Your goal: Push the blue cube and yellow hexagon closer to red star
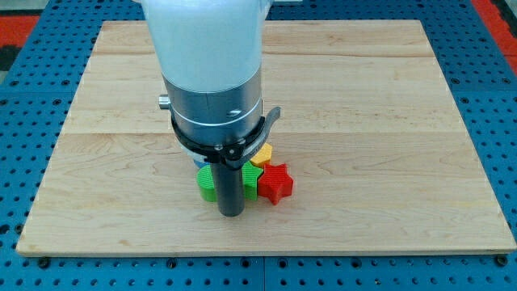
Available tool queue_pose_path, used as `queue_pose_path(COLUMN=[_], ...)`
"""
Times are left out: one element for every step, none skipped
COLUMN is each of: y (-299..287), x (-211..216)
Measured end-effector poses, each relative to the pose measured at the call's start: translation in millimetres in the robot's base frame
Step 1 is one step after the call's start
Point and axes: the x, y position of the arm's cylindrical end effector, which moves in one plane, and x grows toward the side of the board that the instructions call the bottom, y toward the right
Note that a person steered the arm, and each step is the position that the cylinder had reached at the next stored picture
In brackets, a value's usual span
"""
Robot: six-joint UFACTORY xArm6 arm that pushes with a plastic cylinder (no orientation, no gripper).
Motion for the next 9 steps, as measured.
queue_pose_path(y=[-2,-20,-70,-65,-43,-30,-4,49,100], x=[0,20,-6,-27,-45,-66,-86,-86,-78])
